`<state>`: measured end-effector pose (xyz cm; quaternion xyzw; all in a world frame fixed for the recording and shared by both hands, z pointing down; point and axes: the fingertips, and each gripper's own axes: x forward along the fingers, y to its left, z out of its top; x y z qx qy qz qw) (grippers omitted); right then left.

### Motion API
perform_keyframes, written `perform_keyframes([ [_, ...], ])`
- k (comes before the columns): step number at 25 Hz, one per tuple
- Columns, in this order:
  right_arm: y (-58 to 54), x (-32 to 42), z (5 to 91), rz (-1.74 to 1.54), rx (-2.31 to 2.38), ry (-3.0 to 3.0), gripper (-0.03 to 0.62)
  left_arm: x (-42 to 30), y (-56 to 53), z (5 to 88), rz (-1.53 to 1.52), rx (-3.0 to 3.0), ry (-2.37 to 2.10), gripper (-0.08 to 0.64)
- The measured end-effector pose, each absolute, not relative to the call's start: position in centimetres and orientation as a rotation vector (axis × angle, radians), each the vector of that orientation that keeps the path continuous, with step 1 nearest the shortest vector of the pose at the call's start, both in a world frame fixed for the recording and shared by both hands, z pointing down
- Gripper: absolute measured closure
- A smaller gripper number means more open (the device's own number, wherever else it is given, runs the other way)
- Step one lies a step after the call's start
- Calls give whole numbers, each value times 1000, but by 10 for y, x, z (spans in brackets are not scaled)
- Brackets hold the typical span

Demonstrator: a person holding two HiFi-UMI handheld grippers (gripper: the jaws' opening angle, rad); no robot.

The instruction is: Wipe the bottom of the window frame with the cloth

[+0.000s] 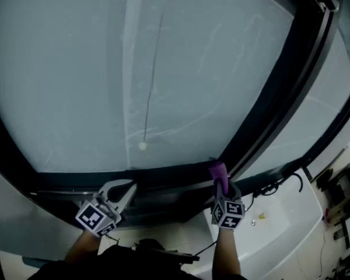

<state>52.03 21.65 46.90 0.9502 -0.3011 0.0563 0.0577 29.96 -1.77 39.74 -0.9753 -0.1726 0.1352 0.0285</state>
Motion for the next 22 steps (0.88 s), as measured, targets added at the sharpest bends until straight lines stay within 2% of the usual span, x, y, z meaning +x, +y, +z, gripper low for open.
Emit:
perform_keyframes([
  [14, 209, 583, 495, 406, 2706, -563, 511, 291, -37, 412, 286, -3078, -423, 557],
  [22, 191, 579, 496, 417, 2205, -480, 512, 276, -41, 416, 251, -3141, -398, 557],
])
